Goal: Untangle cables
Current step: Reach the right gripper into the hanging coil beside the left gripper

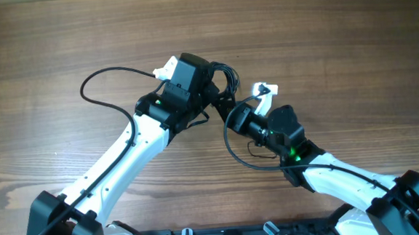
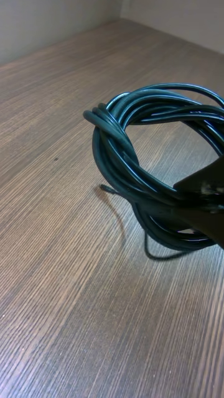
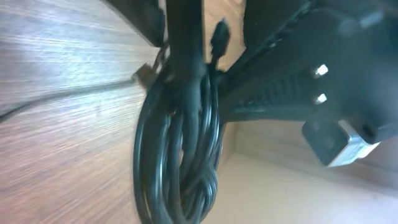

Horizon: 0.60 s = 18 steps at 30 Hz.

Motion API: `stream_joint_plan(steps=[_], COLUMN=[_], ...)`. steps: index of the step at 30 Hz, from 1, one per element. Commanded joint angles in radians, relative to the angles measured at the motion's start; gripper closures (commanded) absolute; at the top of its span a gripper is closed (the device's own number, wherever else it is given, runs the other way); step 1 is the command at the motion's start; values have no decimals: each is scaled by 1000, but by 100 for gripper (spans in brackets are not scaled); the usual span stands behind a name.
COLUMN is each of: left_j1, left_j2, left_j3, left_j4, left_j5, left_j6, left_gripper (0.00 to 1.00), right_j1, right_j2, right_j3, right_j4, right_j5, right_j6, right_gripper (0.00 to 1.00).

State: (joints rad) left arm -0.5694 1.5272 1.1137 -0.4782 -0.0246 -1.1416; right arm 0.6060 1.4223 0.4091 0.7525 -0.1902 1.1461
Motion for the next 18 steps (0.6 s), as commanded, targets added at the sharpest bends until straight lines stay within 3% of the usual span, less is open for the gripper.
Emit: stream_joint_plan(steps=[1,7,13,16,18], left_j1=[3,3,4,4,5], left_j2=[-22,-22,-22,-22,-22], left_j3=[0,0,0,0,0], left_j4=[8,12,44,46,45], left_j5=[12,54,54,51,22], left_j6=[11,11,8,8,8], left_gripper=[96,96,96,96,96], right_j1=[3,3,3,3,2], right_j2=[12,12,12,12,12], right_j3=[10,10,10,10,10], right_j4=[-2,18,18,20,46], right_j5=[83,82,5,-12,-61], right_j6=[-54,-70,16,67,65], right_gripper=[52,54,74,95,96])
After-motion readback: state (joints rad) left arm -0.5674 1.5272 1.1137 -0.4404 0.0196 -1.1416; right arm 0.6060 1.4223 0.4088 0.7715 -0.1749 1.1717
